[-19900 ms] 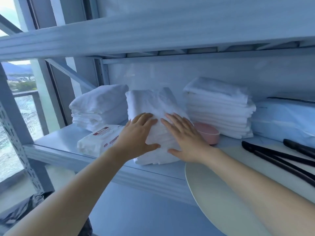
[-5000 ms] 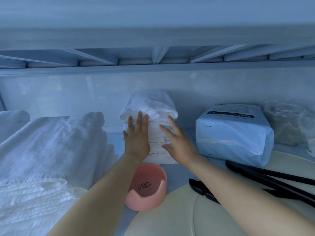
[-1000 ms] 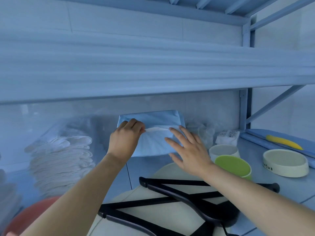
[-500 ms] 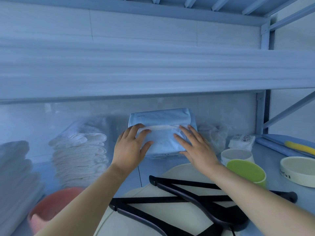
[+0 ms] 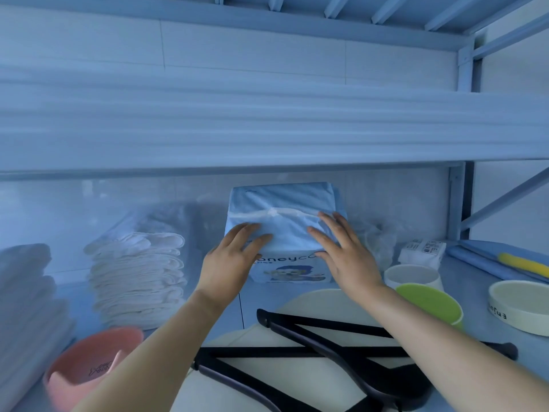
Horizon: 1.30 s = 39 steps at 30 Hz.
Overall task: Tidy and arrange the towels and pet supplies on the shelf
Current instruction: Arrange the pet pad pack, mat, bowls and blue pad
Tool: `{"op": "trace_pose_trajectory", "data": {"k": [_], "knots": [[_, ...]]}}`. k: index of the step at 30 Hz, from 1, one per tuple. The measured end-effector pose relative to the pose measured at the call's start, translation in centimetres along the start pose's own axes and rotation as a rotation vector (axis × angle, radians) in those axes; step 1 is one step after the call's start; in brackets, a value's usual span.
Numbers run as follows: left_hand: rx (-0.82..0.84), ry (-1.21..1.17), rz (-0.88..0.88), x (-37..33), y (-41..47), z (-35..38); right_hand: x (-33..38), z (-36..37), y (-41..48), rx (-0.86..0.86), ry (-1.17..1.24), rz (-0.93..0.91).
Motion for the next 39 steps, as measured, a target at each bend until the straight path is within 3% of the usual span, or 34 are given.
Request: {"op": "trace_pose_trajectory", "data": {"k": [4, 8, 12, 20, 31, 39], "knots": [[-0.091, -0.025, -0.01, 0.6, 1.8, -0.6, -0.3, -1.8, 2.0, -0.105, 0.003, 0.011], [-0.121, 0.016, -0.044, 0.7, 2.6, 0.3, 0.3, -1.6, 2.3, -0.175, -0.175, -0.057], [-0.07, 0.027, -0.108, 1.0, 3.7, 1.6, 1.1, 0.2, 1.7, -0.052, -0.254, -0.137], [0.161, 0.162, -0.106, 0.2, 4.0, 3.9, 0.8, 2.5, 2.1, 0.13, -0.197, 0.023], [0.336, -0.053, -0.155, 0.6, 5.4, 6.1, -1.1, 5.2, 3.5, 0.332, -0.109, 0.103], [0.268, 0.023, -0.103, -0.4, 4.2, 8.1, -2.6, 6.0, 3.4, 0.365, -0.086, 0.08]]}}
Point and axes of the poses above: each hand's wrist, its own y-axis towards the middle knuckle, its own z-axis out of the palm, x = y × z, the point moved 5 cm from there along y, towards the middle knuckle, and after that the axes turned 9 degrees about z, right-handed, at the moved point
